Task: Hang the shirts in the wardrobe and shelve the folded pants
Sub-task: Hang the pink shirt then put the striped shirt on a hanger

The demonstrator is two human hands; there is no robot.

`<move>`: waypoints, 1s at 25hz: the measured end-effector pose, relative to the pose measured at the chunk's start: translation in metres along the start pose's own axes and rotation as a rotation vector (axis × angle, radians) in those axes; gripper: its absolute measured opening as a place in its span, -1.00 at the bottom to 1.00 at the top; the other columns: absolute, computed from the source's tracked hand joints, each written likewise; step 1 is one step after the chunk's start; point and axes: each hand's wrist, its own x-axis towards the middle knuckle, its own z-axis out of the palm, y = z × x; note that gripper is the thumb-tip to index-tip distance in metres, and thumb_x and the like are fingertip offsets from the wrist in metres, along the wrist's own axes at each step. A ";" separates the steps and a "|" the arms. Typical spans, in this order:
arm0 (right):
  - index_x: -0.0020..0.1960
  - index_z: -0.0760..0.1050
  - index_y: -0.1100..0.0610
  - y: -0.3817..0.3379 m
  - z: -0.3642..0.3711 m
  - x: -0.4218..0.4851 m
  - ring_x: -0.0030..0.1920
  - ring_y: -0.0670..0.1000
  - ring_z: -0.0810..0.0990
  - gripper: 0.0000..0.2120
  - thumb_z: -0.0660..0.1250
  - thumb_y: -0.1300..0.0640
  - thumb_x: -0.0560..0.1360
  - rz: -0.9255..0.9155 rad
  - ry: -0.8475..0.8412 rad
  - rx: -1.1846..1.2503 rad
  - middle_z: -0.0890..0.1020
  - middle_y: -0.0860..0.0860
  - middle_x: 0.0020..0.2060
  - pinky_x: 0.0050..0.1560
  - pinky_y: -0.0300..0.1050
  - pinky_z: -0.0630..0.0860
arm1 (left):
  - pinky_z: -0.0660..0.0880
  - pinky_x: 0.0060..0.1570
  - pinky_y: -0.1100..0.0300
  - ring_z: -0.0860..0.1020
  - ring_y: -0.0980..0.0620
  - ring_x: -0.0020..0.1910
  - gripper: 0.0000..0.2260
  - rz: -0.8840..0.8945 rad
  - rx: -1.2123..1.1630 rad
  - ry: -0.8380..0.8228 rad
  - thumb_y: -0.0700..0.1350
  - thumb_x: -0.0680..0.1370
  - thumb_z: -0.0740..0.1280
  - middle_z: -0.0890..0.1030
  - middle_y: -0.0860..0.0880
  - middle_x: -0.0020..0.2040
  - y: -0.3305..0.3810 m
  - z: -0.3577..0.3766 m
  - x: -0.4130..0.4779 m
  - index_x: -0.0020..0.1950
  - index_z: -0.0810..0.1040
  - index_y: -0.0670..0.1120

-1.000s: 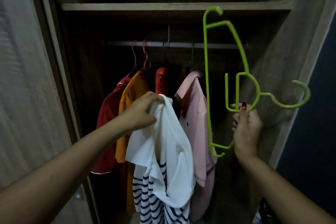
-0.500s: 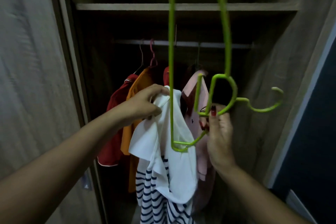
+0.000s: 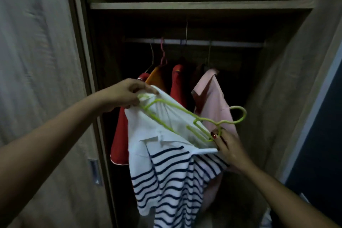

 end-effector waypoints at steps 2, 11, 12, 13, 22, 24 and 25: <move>-0.16 0.34 -0.12 0.005 -0.007 0.000 -0.29 -0.18 0.46 -0.83 0.16 0.14 0.54 -0.081 -0.153 -0.176 0.53 -0.13 -0.31 -0.28 -0.23 0.28 | 0.54 -0.39 0.16 0.55 0.00 -0.26 -0.43 -0.019 0.117 -0.067 -0.41 0.29 0.17 0.62 -0.11 0.08 -0.015 0.005 -0.001 0.05 0.64 0.15; -0.26 0.43 0.08 -0.045 0.006 0.028 -0.38 0.02 0.54 -0.79 0.20 0.09 0.55 -0.221 -0.271 -0.221 0.57 0.05 -0.43 -0.29 -0.05 0.47 | 0.51 -0.04 0.37 0.57 0.24 0.04 -0.48 0.135 0.205 -0.300 -0.37 0.36 0.32 0.59 0.02 0.22 -0.004 0.064 0.001 0.26 0.53 0.02; -0.28 0.41 0.05 -0.044 0.000 0.031 -0.42 -0.02 0.52 -0.78 0.22 0.13 0.55 -0.218 -0.241 -0.175 0.54 0.00 -0.47 -0.31 -0.18 0.43 | 0.45 -0.12 0.46 0.54 0.33 -0.03 -0.51 0.148 0.188 -0.283 -0.28 0.41 0.39 0.58 0.00 0.22 -0.009 0.064 -0.001 0.32 0.48 -0.02; -0.29 0.40 0.03 -0.046 -0.007 0.034 -0.43 -0.07 0.50 -0.77 0.23 0.16 0.55 -0.224 -0.201 -0.151 0.51 -0.04 -0.49 -0.32 -0.28 0.37 | 0.42 -0.11 0.47 0.53 0.35 -0.03 -0.50 0.184 0.210 -0.224 -0.12 0.42 0.44 0.58 0.03 0.20 -0.016 0.060 -0.003 0.35 0.43 -0.03; -0.08 0.59 0.09 -0.023 -0.030 0.041 -0.20 -0.15 0.56 -0.78 0.22 0.00 0.50 -0.110 -0.127 0.020 0.60 -0.05 -0.24 -0.15 -0.30 0.43 | 0.43 -0.39 0.07 0.49 0.14 -0.39 -0.52 0.389 0.561 0.110 0.38 0.50 0.05 0.52 0.03 -0.41 -0.058 0.061 -0.010 -0.18 0.50 0.01; -0.11 0.61 0.08 0.002 -0.037 0.040 -0.20 -0.14 0.54 -0.79 0.27 -0.02 0.49 0.010 -0.242 -0.159 0.61 0.01 -0.23 -0.10 -0.19 0.44 | 0.40 -0.43 0.12 0.48 0.16 -0.40 -0.55 0.384 0.575 0.151 0.39 0.49 0.05 0.49 0.06 -0.44 -0.067 0.051 -0.013 -0.21 0.47 0.06; -0.23 0.60 0.03 0.012 -0.039 0.039 -0.25 -0.18 0.49 -0.83 0.30 0.05 0.50 0.070 -0.367 -0.176 0.59 -0.04 -0.31 -0.13 -0.15 0.43 | 0.35 -0.45 0.16 0.47 0.18 -0.41 -0.61 0.386 0.569 0.152 0.37 0.50 0.07 0.45 0.08 -0.47 -0.070 0.047 -0.015 -0.25 0.43 0.11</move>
